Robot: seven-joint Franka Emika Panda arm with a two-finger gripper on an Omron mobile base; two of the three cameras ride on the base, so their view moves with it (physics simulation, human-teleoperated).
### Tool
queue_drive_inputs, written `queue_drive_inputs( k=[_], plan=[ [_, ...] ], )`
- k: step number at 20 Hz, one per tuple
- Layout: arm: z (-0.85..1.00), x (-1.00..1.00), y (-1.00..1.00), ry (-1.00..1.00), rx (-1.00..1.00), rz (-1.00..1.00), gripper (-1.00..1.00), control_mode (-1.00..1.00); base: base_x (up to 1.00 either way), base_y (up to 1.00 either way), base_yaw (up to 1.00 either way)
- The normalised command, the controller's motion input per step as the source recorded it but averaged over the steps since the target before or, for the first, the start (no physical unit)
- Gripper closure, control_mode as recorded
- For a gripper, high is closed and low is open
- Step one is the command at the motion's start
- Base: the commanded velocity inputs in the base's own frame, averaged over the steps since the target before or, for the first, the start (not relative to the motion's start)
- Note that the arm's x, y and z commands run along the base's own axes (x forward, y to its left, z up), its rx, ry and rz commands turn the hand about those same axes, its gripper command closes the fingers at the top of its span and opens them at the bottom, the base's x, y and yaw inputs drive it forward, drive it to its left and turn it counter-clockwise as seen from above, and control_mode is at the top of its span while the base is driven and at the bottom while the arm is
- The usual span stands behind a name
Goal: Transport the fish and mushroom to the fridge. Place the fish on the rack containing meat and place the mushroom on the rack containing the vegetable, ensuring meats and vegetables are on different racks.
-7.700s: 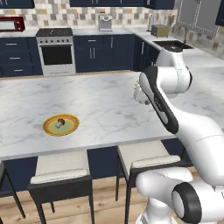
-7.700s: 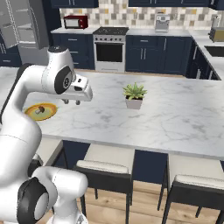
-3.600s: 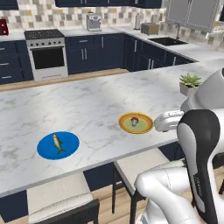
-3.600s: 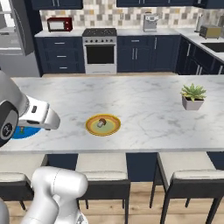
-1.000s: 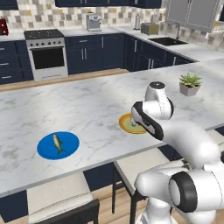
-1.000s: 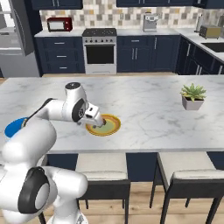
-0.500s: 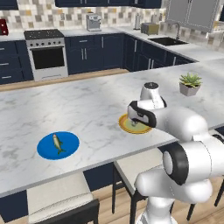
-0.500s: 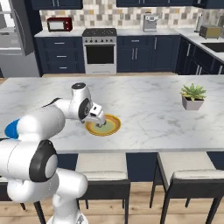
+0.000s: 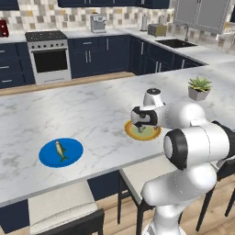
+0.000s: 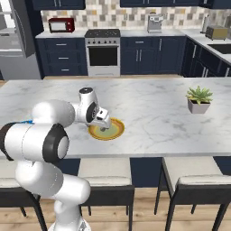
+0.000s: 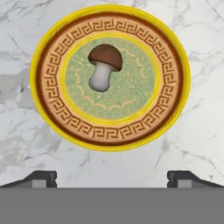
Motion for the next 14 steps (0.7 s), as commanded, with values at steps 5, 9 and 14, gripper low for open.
queue_drive_inputs(
  k=[5, 9, 14],
  plan=[
    [-0.19, 0.34, 0.0, 0.0, 0.0, -0.02, -1.0, -1.0, 0.0, 0.0, 0.0],
    [-0.19, 0.33, -0.01, 0.0, 0.0, -0.03, -1.0, -1.0, 0.0, 0.0, 0.0],
    [-0.14, 0.1, -0.02, 0.0, 0.0, -0.03, -1.0, -1.0, 0.0, 0.0, 0.0]
  ],
)
